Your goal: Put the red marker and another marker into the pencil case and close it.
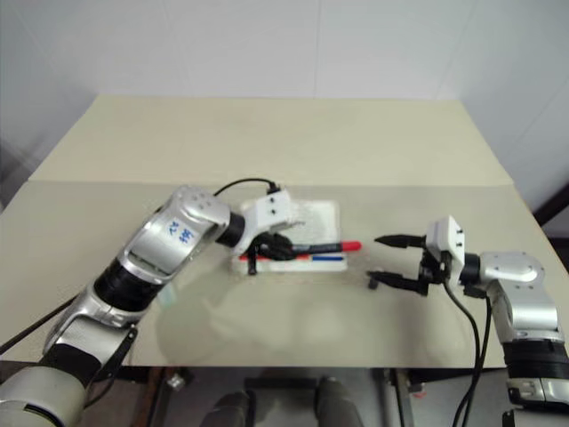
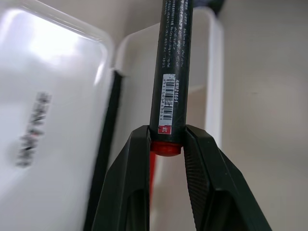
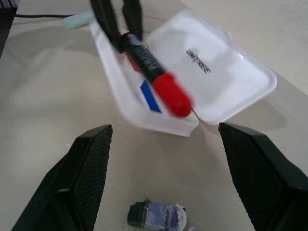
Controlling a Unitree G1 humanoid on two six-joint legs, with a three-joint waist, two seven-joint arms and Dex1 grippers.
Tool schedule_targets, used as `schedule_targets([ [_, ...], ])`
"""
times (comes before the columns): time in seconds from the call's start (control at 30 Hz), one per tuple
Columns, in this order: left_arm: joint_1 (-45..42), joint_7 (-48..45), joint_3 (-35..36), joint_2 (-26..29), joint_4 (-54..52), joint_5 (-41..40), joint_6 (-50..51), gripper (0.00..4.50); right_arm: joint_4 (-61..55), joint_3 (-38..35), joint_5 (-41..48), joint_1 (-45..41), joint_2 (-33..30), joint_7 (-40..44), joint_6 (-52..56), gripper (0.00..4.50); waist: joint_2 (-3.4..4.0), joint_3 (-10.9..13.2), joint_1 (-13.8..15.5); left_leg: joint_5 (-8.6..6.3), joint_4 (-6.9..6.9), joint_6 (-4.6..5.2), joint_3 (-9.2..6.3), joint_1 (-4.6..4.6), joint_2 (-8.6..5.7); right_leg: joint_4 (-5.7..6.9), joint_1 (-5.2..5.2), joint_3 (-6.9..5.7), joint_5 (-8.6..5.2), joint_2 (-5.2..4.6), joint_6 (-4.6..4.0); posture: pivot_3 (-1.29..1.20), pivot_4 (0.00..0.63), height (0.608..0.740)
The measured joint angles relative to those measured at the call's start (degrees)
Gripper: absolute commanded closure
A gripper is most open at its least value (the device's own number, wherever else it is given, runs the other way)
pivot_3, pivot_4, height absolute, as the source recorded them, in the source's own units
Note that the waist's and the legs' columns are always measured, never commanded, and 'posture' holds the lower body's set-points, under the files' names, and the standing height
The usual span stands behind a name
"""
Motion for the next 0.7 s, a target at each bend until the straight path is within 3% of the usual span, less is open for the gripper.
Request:
schedule_targets([
  [0.7, 2.5, 5.3, -2.9, 9.1, -0.1, 1.9, -3.5, 3.86, 1.3, 0.3, -0.6, -1.7, 1.3, -0.1, -0.1, 0.00, 0.00, 0.0, 0.1, 0.01, 0.01, -0.02, 0.03, 0.01, -0.01, 0.01, 0.00, 0.02, 0.00, -0.01, 0.00, 0.00, 0.150, 0.740],
])
